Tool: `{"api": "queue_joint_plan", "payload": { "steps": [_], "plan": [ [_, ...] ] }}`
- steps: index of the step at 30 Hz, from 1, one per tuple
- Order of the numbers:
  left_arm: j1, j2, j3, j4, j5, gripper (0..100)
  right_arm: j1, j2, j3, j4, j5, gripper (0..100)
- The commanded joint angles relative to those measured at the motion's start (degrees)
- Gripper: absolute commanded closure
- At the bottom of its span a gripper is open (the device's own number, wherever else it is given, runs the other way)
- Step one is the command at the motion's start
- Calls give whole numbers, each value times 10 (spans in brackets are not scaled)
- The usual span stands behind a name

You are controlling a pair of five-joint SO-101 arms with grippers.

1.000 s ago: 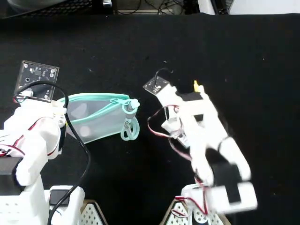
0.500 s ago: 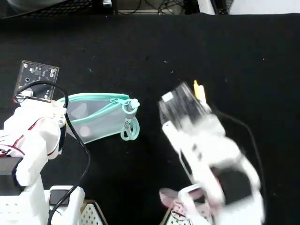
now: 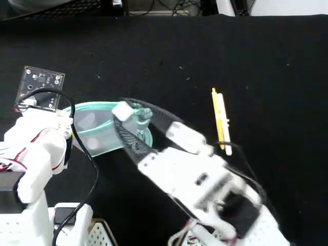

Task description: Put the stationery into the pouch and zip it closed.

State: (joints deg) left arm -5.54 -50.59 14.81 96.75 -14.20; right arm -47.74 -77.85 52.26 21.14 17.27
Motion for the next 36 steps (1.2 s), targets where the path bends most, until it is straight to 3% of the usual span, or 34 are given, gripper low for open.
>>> {"api": "queue_joint_plan", "payload": {
  "steps": [1,12,23,26,31,36],
  "plan": [
    [-5,7,67,6,-4,967,-12,27,0,-63,-4,986],
    [-7,7,65,6,-3,967,-12,127,19,-98,-4,986],
    [-6,7,66,6,-3,967,-11,154,153,-152,-1,986],
    [-6,7,66,6,-3,967,-12,156,124,-80,-1,955],
    [-6,7,66,6,-3,967,-12,157,-21,140,-4,774],
    [-7,7,68,-1,-3,967,-12,156,-125,207,-4,809]
  ]
}}
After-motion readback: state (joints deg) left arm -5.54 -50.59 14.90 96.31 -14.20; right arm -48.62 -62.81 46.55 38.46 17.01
